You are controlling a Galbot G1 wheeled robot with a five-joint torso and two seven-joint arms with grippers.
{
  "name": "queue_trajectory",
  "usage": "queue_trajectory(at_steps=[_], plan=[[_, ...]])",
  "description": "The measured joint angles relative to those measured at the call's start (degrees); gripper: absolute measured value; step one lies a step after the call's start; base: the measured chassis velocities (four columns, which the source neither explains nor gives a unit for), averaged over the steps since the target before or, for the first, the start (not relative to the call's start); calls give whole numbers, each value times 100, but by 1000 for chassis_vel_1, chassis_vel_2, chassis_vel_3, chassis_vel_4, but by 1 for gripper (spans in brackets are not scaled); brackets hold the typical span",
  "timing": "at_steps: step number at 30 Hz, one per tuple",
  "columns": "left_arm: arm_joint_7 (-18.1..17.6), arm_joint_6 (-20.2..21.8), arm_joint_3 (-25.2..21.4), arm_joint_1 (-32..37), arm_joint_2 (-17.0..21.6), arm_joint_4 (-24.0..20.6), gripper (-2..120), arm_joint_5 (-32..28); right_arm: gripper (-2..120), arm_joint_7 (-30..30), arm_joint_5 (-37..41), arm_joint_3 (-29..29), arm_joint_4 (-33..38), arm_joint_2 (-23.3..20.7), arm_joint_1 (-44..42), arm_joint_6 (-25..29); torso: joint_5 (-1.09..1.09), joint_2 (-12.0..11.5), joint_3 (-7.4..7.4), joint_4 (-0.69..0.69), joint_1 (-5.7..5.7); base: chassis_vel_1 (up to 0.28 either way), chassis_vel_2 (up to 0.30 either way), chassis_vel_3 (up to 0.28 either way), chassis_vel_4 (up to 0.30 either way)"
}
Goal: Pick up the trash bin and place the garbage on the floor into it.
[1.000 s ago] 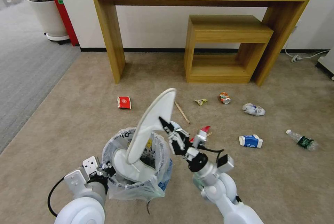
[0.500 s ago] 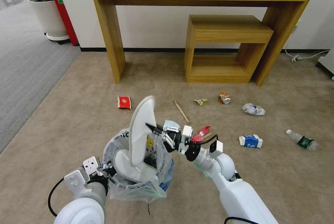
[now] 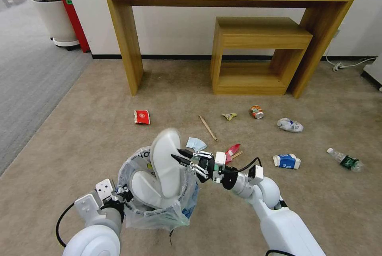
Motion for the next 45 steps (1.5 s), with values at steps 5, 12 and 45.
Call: queue_trajectory(at_steps=[5,12,45], plan=[[0,6,-189,-116,24,-13,0,-44,61,888,63,90,168,-105,-135,59,-1,0,0,0,0,0,0,0,0],[17,6,-431,-279,99,43,0,-87,85,3431,64,524,730,-5,-660,-45,0,0,0,1,0,0,0,0,0],[502,-71,-1957,-421,609,619,0,-89,100,6040,-1333,2467,750,263,-1833,922,-1,0,0,0,0,0,0,0,0]])
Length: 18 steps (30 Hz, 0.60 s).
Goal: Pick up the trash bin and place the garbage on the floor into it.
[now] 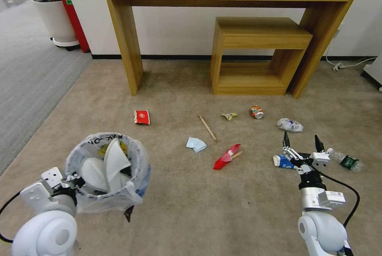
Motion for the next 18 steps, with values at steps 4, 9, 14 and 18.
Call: queue_trajectory(at_steps=[4,9,14,18], plan=[[106,-16,-28,19,-16,-5,0,0,100,-80,28,37,-59,-8,12,92,2,0,0,0,0,0,0,0,0],[115,-16,-9,5,-36,-91,0,3,100,-176,27,79,-61,-7,9,108,2,0,0,0,0,0,0,0,0],[117,-16,78,0,-57,-136,0,28,100,-289,-15,79,-63,16,1,125,1,0,0,0,0,0,0,0,0],[166,-14,138,20,-84,-156,0,64,100,-374,-37,65,-75,31,-1,175,1,0,0,0,0,0,0,0,0]])
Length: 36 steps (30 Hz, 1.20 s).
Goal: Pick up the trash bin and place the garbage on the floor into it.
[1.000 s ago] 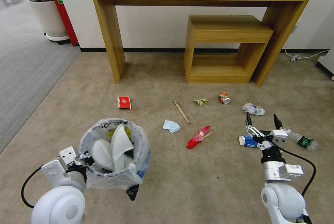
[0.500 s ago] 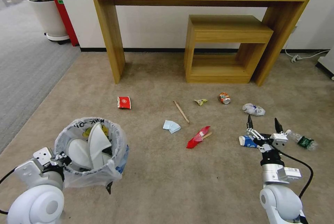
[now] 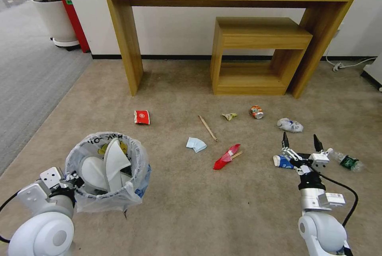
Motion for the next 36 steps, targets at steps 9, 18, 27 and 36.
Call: queue_trajectory(at_steps=[9,18,27,36], plan=[[53,49,166,-19,-37,-56,0,92,100,-49,-32,-75,-22,40,-5,59,0,0,0,0,0,0,0,0,0],[58,66,188,-16,-39,-70,0,100,100,-56,-32,-62,18,30,7,54,-2,0,0,-1,0,118,122,-124,-139],[60,81,152,-45,9,-27,0,127,100,-85,-26,-67,-21,32,28,64,-1,0,0,1,-1,166,178,-173,-157],[73,96,149,-44,9,-14,0,154,100,-136,65,-111,-55,24,58,169,1,0,1,-1,0,17,7,-13,-16]])
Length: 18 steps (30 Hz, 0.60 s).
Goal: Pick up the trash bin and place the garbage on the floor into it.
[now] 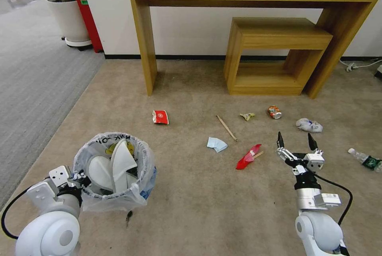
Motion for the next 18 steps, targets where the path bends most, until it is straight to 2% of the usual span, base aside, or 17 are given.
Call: queue_trajectory(at_steps=[18], plan=[[2,8,-92,47,58,-37,0,5,100,-209,136,-35,28,7,-9,82,-1,0,-1,1,0,0,0,0,0]])
